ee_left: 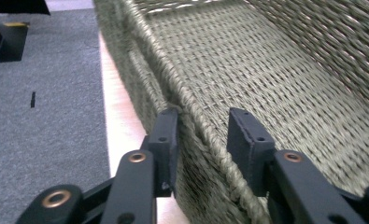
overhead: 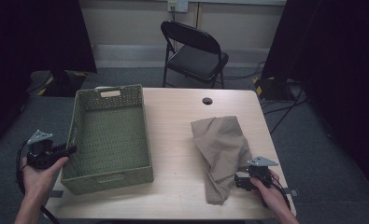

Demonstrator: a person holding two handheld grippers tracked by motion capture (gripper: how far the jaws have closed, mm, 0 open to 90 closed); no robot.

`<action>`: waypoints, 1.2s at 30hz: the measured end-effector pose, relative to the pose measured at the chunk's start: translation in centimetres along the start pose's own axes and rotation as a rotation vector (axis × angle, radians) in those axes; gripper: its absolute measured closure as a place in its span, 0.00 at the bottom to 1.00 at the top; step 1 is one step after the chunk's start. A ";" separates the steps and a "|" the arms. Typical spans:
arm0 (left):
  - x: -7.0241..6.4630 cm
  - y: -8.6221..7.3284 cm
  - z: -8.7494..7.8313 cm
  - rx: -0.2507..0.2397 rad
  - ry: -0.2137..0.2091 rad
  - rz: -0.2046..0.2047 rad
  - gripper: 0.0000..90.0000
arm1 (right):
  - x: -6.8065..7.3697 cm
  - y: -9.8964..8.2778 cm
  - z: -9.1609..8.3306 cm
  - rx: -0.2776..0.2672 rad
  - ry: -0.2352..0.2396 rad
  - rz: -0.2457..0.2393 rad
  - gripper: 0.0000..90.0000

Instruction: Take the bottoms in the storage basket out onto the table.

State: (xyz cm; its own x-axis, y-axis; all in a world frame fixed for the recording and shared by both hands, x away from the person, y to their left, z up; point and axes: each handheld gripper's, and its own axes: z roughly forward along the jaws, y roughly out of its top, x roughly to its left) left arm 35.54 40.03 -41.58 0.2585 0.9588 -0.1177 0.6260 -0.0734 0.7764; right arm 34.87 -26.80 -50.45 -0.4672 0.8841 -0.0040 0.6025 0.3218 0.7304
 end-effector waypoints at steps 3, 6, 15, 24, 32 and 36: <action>1.5 0.0 0.0 -0.012 -0.025 -0.030 0.76 | 0.0 0.0 0.0 0.000 0.000 0.000 0.12; 2.5 0.4 0.2 -0.005 -0.030 0.003 0.76 | 0.0 0.0 0.0 0.000 0.001 0.000 0.12; 3.3 0.8 -0.1 -0.004 0.024 -0.008 0.58 | 0.0 0.0 0.0 -0.001 0.000 0.000 0.12; -0.3 2.0 -2.4 -0.135 -0.050 0.053 0.46 | 0.0 0.1 0.1 -0.001 -0.001 0.000 0.12; -5.8 3.7 -0.3 -0.093 -0.165 0.100 0.48 | 0.0 0.1 0.1 -0.001 -0.001 0.000 0.12; -8.2 4.6 1.3 -0.071 -0.200 0.123 0.44 | 0.0 0.1 0.1 -0.001 -0.001 0.000 0.12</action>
State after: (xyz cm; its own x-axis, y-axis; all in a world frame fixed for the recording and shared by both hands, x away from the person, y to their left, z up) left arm 37.25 31.49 -37.88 0.4748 0.8698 -0.1345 0.5291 -0.1599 0.8334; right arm 34.95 -26.76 -50.45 -0.4661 0.8847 -0.0046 0.6022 0.3210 0.7309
